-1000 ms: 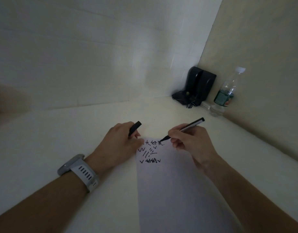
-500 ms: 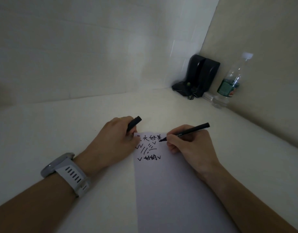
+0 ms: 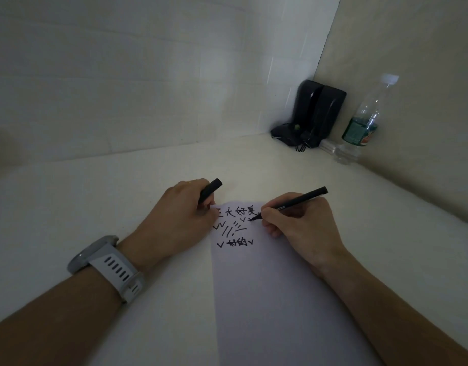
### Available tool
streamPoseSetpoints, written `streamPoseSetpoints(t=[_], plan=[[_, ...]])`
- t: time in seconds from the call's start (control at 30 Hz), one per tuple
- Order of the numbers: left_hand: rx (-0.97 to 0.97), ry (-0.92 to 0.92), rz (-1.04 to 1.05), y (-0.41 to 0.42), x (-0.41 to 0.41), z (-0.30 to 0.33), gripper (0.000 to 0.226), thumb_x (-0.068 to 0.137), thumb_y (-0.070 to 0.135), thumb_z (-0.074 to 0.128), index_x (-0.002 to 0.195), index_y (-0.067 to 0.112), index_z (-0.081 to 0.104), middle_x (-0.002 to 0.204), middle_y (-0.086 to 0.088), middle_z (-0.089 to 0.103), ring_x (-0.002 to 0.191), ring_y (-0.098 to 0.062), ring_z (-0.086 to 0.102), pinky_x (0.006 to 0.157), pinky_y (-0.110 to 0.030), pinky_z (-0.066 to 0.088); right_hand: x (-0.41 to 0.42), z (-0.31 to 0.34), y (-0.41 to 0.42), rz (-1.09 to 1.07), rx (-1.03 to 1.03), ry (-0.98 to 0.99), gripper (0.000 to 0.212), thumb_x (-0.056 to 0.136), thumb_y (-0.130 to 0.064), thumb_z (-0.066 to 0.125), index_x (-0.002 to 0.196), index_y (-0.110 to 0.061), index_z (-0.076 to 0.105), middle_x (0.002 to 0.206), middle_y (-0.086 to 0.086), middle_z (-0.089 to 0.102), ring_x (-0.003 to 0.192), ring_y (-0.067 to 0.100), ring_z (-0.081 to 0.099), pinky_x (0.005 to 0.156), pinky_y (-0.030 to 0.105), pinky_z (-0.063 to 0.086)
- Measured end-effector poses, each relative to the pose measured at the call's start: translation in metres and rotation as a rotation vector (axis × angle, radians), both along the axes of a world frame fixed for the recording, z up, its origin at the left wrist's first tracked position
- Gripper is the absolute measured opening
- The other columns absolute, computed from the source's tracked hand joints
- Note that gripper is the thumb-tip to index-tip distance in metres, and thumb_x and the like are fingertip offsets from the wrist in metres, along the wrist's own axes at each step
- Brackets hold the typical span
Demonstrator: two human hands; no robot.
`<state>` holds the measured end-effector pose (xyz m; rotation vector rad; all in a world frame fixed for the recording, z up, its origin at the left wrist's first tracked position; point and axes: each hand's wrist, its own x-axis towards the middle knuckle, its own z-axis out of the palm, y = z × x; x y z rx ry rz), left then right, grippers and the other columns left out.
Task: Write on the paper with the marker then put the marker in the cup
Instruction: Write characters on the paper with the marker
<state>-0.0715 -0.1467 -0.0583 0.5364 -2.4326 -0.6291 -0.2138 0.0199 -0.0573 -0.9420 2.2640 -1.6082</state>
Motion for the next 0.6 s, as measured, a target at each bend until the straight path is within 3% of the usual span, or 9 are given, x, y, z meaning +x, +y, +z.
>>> streamPoseSetpoints(t=[0.13, 0.27, 0.43, 0.6], plan=[[0.011, -0.002, -0.003, -0.0008, 0.0001, -0.0002, 0.02, 0.085, 0.014, 0.064, 0.078, 0.003, 0.049, 0.078, -0.005, 0.065, 0.077, -0.027, 0.058, 0.067, -0.024, 0.041, -0.0002, 0.0002, 0.0012, 0.014, 0.012, 0.007, 0.008, 0.077, -0.008, 0.074, 0.072, -0.011, 0.079, 0.063, 0.012, 0.077, 0.063, 0.035, 0.074, 0.072, 0.048, 0.064], [0.013, -0.001, -0.005, 0.0003, 0.0009, 0.0008, 0.02, 0.084, 0.014, 0.064, 0.077, 0.004, 0.049, 0.078, -0.004, 0.065, 0.077, -0.027, 0.058, 0.068, -0.028, 0.044, -0.0009, -0.0015, 0.0, 0.001, 0.021, 0.004, 0.006, 0.075, -0.01, 0.073, 0.071, -0.011, 0.077, 0.062, 0.011, 0.076, 0.057, 0.023, 0.07, 0.072, 0.05, 0.063], [0.019, -0.008, -0.006, 0.0006, 0.0014, 0.0019, 0.02, 0.084, 0.013, 0.064, 0.077, 0.004, 0.048, 0.08, -0.006, 0.066, 0.078, -0.029, 0.058, 0.071, -0.034, 0.047, -0.003, -0.0039, -0.0011, -0.036, -0.02, -0.01, 0.01, 0.078, -0.009, 0.074, 0.071, -0.013, 0.079, 0.064, 0.01, 0.078, 0.061, 0.027, 0.074, 0.077, 0.049, 0.065], [0.019, -0.006, -0.001, 0.0005, 0.0002, 0.0009, 0.019, 0.084, 0.015, 0.064, 0.077, 0.005, 0.049, 0.079, -0.004, 0.065, 0.077, -0.026, 0.058, 0.067, -0.028, 0.044, -0.0032, -0.0037, -0.0019, -0.045, 0.002, 0.01, 0.009, 0.077, -0.01, 0.073, 0.071, -0.013, 0.079, 0.064, 0.01, 0.078, 0.066, 0.033, 0.076, 0.08, 0.052, 0.064]])
